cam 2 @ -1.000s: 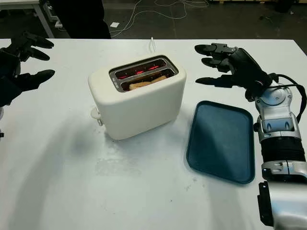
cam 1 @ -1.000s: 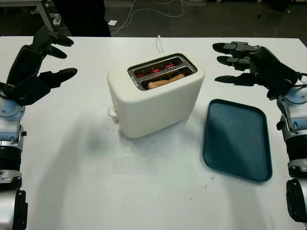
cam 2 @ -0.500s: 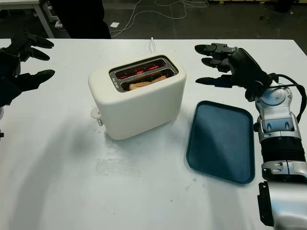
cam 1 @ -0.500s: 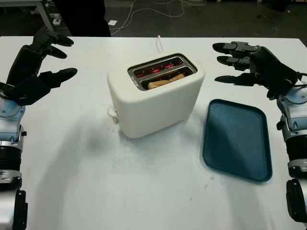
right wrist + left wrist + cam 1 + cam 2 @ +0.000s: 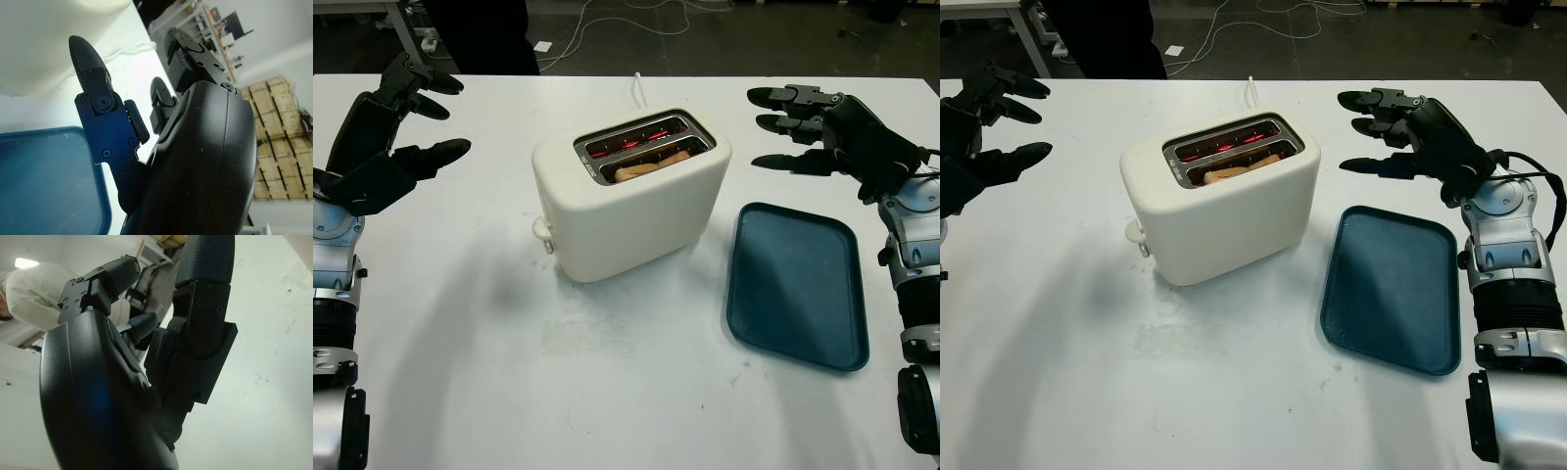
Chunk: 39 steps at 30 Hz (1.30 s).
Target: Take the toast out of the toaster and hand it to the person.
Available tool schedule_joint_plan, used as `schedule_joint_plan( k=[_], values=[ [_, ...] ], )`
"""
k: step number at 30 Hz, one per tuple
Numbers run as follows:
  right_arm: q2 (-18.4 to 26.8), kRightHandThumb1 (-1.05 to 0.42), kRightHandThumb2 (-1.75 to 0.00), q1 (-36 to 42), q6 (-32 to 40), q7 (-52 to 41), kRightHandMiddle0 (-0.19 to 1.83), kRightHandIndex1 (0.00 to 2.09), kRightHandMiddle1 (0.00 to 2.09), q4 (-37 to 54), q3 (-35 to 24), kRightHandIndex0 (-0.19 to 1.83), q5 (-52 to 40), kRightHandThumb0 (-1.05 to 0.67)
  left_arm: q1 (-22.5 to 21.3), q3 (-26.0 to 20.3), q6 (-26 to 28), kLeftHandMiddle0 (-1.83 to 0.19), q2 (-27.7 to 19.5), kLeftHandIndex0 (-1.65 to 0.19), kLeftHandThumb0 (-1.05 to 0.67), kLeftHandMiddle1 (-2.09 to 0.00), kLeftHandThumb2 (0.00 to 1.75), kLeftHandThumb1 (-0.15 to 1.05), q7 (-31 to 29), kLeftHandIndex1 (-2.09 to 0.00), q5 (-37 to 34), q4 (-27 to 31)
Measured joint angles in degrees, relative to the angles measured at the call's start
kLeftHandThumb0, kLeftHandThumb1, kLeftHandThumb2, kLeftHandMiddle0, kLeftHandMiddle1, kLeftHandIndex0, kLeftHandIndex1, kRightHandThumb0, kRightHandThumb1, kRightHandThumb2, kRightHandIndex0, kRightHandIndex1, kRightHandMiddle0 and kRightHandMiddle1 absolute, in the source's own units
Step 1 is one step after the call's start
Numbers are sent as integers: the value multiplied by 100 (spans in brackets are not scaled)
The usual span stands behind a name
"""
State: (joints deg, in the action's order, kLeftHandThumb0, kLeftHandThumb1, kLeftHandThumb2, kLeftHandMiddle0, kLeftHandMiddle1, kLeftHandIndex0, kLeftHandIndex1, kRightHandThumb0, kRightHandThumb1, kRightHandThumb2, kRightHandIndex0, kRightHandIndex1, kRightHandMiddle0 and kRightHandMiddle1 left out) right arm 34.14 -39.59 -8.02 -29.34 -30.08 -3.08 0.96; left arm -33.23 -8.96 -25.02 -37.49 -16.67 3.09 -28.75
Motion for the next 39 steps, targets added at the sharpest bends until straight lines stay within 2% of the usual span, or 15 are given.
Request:
schedule_joint_plan(
  k=[39],
  values=[
    [0,-77,0,-1,-26,-2,47,1,0,-102,0,46,7,-57,0,-1,-4,0,0,0,-105,-145,25,92,0,-128,-1,-12]
  ],
)
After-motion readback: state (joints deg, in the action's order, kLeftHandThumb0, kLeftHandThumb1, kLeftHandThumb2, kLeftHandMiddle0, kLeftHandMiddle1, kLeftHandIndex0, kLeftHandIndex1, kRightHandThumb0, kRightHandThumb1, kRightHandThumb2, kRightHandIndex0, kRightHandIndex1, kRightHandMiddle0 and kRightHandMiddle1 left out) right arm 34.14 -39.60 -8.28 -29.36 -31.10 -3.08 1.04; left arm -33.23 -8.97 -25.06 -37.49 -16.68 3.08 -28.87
